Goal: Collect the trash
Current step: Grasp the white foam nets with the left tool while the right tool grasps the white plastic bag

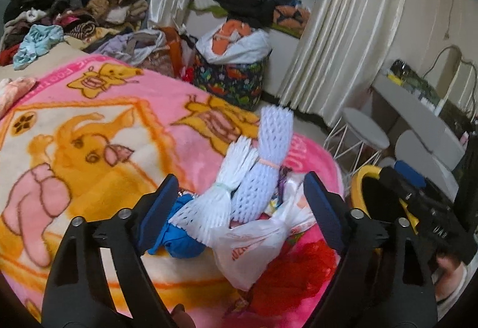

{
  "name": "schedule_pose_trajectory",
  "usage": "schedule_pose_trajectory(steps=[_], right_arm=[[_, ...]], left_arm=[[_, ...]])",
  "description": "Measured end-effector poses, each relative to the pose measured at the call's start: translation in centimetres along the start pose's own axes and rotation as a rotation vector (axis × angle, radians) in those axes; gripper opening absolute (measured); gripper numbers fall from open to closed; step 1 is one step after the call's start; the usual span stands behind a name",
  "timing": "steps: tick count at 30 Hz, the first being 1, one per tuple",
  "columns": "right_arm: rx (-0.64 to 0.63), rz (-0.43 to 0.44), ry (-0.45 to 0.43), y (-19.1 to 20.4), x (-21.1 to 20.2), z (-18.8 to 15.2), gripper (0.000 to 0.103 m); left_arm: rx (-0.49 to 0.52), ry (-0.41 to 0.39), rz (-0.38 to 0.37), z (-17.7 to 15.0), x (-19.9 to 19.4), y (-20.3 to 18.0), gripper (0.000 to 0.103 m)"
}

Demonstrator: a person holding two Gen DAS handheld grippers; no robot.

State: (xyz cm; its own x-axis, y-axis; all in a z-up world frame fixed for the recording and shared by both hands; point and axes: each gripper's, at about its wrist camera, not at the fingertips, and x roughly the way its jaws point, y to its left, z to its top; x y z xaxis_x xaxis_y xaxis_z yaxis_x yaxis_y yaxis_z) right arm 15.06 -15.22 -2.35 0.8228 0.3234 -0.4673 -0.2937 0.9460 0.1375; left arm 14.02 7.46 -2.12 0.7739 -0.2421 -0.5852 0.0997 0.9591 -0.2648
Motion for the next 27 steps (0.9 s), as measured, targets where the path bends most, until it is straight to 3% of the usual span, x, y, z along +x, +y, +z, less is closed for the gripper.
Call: schedule_pose_trajectory(steps=[8,14,15,22,25,27], right_arm=[[0.033,0.085,0.107,-0.1,3.5,-0.5,0.097],[0.040,0.166,0.199,1.1,6.5,-1.2,0.094],[0.047,0.185,0.218,1.2,7.0,-1.4,0.092],[0.067,0.251,0.317,2.1,9.2,-2.4,0.042],[0.050,0.255,0.298,2.4,8.4,-2.1,0.030],[0.061,0.269,0.276,2.3,7.9,-1.8,0.029]], left_arm=[[-0.060,0.117,0.033,-0.9,3.1,2.5,0.052],[-0.084,0.187,0.033,-2.2,4.6,3.4,0.049],[-0.083,0.193,0.035,-2.3,4.7,3.4,0.049],[-0.068,0.222,0.057,-2.7,5.3,3.1,0.036],[-0.054,0.229,0.074,-2.9,5.4,2.8,0.023],[-0.051,0.225,0.073,-2.8,5.3,2.6,0.017]])
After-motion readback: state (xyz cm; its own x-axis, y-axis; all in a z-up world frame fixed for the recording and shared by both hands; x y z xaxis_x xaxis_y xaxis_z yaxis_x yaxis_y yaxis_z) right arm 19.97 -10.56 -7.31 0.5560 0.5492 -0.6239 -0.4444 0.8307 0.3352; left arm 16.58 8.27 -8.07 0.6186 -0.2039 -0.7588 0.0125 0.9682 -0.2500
